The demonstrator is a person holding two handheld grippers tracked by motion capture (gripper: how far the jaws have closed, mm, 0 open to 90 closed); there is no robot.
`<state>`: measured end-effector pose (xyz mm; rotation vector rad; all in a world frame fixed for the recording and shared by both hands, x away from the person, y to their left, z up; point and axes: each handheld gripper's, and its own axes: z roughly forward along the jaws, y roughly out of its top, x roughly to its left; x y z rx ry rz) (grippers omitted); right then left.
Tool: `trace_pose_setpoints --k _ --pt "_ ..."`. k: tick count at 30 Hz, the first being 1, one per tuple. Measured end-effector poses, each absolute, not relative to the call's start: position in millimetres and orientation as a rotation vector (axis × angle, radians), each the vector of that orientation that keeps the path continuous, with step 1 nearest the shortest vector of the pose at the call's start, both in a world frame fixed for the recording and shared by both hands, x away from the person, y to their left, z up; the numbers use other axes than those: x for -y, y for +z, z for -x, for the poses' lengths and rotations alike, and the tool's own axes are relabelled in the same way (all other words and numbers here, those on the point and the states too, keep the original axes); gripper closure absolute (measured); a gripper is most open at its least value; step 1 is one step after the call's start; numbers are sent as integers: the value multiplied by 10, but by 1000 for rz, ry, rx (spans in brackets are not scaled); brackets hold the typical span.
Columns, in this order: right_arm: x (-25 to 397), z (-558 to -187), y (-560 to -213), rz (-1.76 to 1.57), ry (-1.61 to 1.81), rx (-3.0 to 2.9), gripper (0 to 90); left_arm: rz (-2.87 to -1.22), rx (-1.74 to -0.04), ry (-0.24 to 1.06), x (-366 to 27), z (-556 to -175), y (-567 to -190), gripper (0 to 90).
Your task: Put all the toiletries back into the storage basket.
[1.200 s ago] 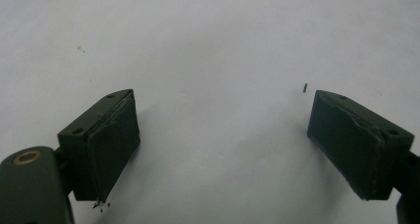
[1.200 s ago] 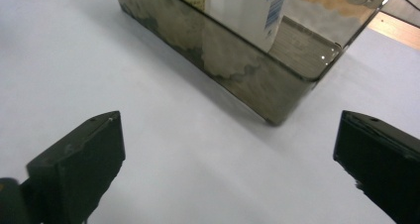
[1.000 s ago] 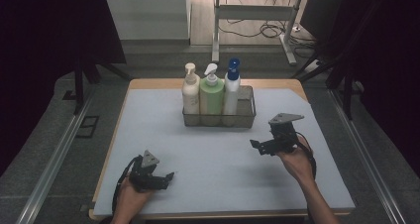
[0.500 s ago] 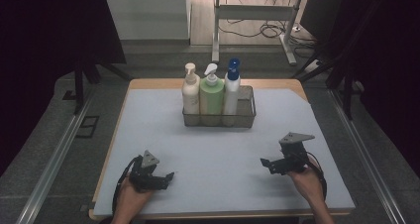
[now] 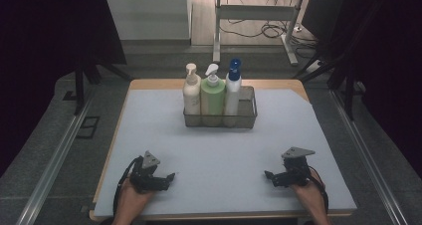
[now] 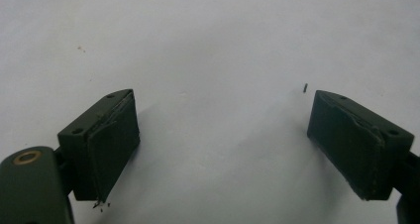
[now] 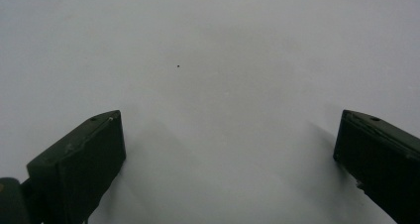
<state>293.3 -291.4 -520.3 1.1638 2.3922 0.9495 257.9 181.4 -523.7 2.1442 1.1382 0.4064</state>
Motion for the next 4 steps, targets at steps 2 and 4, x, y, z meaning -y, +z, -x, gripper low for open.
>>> trace_pose_setpoints --k 2,4 --pt "2911 -2931 -5207 -1162 946 -2392 0 -2146 -1138 406 -1813 -2579 -5237 123" --pt "2914 -2927 -5212 -1160 947 -2388 0 -2148 -1139 409 -1813 -2578 -5235 122"
